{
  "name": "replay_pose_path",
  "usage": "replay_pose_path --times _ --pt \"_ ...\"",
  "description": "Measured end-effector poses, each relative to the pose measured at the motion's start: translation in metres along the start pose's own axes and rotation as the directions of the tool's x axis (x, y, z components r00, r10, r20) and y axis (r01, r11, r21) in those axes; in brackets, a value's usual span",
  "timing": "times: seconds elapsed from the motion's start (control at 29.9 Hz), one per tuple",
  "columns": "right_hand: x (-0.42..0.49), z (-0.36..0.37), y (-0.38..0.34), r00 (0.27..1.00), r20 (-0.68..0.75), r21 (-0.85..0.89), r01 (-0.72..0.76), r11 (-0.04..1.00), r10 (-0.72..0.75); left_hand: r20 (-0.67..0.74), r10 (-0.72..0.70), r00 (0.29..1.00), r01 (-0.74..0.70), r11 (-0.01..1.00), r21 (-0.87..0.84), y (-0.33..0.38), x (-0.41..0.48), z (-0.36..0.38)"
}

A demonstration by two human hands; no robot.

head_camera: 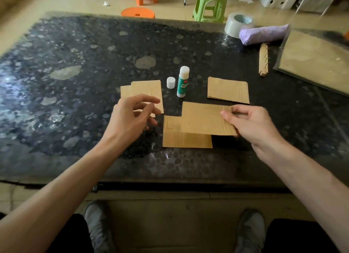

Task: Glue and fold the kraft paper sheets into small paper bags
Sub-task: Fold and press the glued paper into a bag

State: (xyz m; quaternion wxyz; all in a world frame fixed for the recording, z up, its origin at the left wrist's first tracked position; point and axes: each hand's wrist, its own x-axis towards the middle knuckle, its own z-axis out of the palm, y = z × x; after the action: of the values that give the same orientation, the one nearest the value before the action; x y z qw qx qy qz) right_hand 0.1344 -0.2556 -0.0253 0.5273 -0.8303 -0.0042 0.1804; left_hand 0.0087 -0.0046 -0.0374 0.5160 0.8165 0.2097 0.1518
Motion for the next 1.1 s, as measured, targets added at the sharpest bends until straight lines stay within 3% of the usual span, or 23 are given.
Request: replay_pose_path --times 0.23,0.5,1.1 --pt "-0.007 0.024 0.0 0.994 0.101 -0.061 0.046 0.997 -0.039 0.021 0.078 0.997 -0.081 0.967 0.243 -0.009 0.001 -0.001" --pt "-0.001 0.036 0.002 0.992 0.08 -0.158 0.107 0.982 -0.095 0.097 0.069 0.993 -0.099 0.932 0.348 -0.014 0.002 -0.002" --pt "0.0 0.04 0.008 0.992 0.089 -0.181 0.105 0.978 -0.09 0.165 0.053 0.985 -0.117 0.906 0.408 -0.019 0.003 0.0"
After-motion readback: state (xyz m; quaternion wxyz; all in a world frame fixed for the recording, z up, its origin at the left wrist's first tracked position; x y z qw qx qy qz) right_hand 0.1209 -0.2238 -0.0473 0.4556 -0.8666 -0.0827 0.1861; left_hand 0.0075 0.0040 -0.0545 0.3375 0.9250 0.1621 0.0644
